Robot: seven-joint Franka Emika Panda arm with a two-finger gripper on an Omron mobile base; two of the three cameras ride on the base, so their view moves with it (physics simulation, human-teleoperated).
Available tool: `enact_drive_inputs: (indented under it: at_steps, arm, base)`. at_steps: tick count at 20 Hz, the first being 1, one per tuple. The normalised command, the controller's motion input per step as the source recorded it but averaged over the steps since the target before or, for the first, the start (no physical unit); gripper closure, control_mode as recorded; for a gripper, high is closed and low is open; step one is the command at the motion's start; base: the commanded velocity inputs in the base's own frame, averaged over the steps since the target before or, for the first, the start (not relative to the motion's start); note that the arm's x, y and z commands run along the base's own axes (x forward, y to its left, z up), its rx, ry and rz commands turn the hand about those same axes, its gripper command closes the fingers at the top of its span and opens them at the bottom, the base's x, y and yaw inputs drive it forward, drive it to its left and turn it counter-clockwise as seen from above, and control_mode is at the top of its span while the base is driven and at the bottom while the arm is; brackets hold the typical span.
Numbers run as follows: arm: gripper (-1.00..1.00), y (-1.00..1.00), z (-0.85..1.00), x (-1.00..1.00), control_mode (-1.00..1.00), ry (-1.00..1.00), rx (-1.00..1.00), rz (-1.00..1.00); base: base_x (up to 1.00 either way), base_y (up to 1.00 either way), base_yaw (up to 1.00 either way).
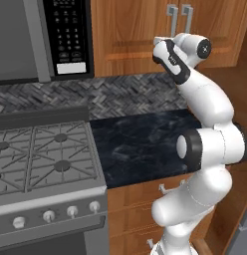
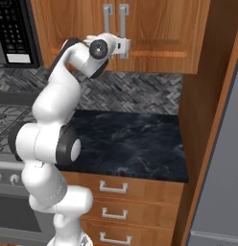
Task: Pick the mug and place it in the sink. Pick the bowl and place it in the open cabinet and then close the cabinet.
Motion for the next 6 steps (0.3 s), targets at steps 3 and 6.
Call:
enact_drive_inputs:
  at_steps: [3, 6]
  arm:
    - [-1.00, 0.00, -0.08, 1.00, -1.00, 0.02, 0.00, 0.01]
    - [-1.00, 0.00, -0.01, 1.00, -1.00, 0.32, -0.05, 0.01]
  base:
    - [0.00, 0.00, 0.00]
    - [0.00, 0.00, 0.00]
